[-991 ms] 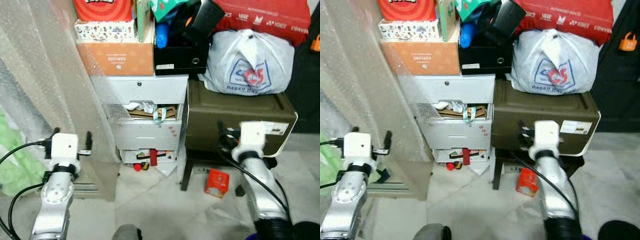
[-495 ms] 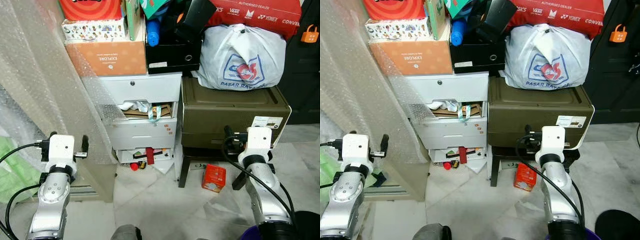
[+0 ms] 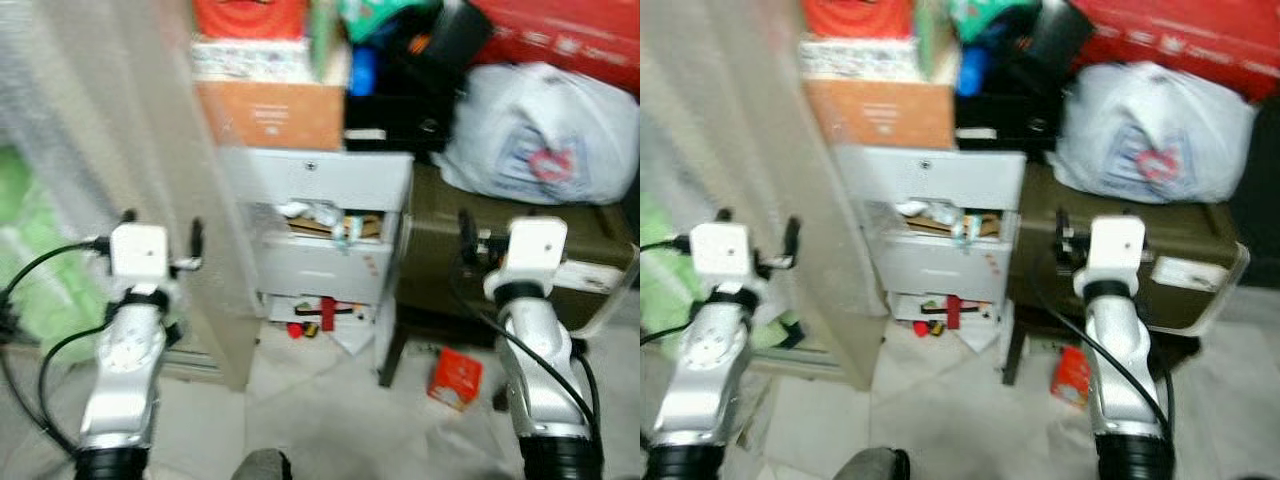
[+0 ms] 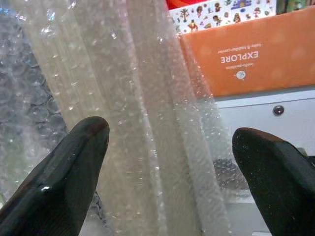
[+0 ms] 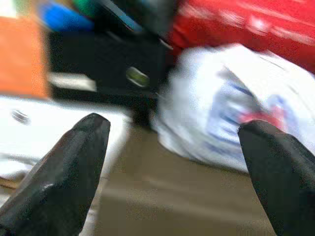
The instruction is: Clean up the room
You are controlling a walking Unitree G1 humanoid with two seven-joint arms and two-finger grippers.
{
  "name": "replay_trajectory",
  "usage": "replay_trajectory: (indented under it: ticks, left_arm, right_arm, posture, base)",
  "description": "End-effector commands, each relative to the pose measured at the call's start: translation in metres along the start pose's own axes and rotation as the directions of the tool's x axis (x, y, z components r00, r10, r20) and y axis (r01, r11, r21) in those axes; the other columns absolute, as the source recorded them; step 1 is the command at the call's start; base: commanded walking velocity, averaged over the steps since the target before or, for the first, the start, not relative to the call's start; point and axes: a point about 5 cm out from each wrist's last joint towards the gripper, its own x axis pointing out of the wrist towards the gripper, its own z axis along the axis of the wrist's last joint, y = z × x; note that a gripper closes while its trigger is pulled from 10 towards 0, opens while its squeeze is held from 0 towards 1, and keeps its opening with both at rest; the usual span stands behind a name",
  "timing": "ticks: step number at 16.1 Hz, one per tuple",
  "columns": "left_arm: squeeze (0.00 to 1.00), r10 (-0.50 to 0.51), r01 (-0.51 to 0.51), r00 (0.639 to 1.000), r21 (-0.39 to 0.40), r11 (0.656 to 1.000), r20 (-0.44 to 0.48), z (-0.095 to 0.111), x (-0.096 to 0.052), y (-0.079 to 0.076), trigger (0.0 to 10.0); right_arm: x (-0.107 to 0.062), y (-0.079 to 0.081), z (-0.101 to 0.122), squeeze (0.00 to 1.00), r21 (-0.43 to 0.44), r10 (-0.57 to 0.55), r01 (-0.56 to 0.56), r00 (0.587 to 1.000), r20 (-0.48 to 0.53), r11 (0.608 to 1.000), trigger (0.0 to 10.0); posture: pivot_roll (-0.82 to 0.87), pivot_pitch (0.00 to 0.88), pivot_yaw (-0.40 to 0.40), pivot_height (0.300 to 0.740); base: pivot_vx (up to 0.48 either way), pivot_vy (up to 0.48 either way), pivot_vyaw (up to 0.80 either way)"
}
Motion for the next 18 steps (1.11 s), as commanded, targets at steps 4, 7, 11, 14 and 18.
replay_trajectory:
  ticks: [4, 7, 11, 14, 18]
  left_arm:
    - [0.0, -0.025, 0.025, 0.999, -0.011, 1.0, -0.02, 0.0, -0.001, -0.008, 10.0]
    - [0.0, -0.023, 0.022, 1.0, -0.033, 0.999, -0.018, 0.001, -0.003, -0.011, 10.0]
    - [0.0, -0.108, 0.106, 0.994, -0.081, 0.991, -0.024, 0.001, -0.006, -0.025, 10.0]
    - [0.0, -0.147, 0.146, 0.989, -0.096, 0.985, -0.004, 0.004, -0.005, -0.029, 10.0]
    - [0.0, -0.168, 0.167, 0.986, -0.114, 0.979, 0.0, 0.006, -0.004, -0.033, 10.0]
  right_arm:
    - [-0.002, 0.007, 0.006, 0.0, 0.004, 0.029, -0.029, 1.0, -0.011, 1.0, 10.0]
    - [0.001, 0.011, 0.009, 0.0, 0.016, 0.039, -0.039, 0.999, -0.017, 0.999, 10.0]
    - [0.002, 0.013, 0.008, 0.0, 0.067, 0.027, -0.023, 0.998, -0.049, 0.997, 10.0]
    - [0.0, 0.014, 0.009, 0.0, 0.067, 0.026, -0.023, 0.998, -0.05, 0.998, 10.0]
    - [0.003, 0.017, 0.01, 0.0, 0.075, 0.038, -0.034, 0.998, -0.052, 0.997, 10.0]
  posture:
    - [-0.06, 0.0, 0.031, 0.74]
    - [-0.04, 0.0, 0.012, 0.74]
    - [-0.04, 0.0, 0.011, 0.74]
    - [-0.06, 0.0, 0.02, 0.74]
    - [-0.06, 0.0, 0.016, 0.74]
  base:
    - [0.0, 0.0, 0.8]
    - [0.0, 0.0, 0.41]
    - [0.0, 0.0, -0.33]
    - [0.0, 0.0, -0.8]
    - [0.0, 0.0, -0.8]
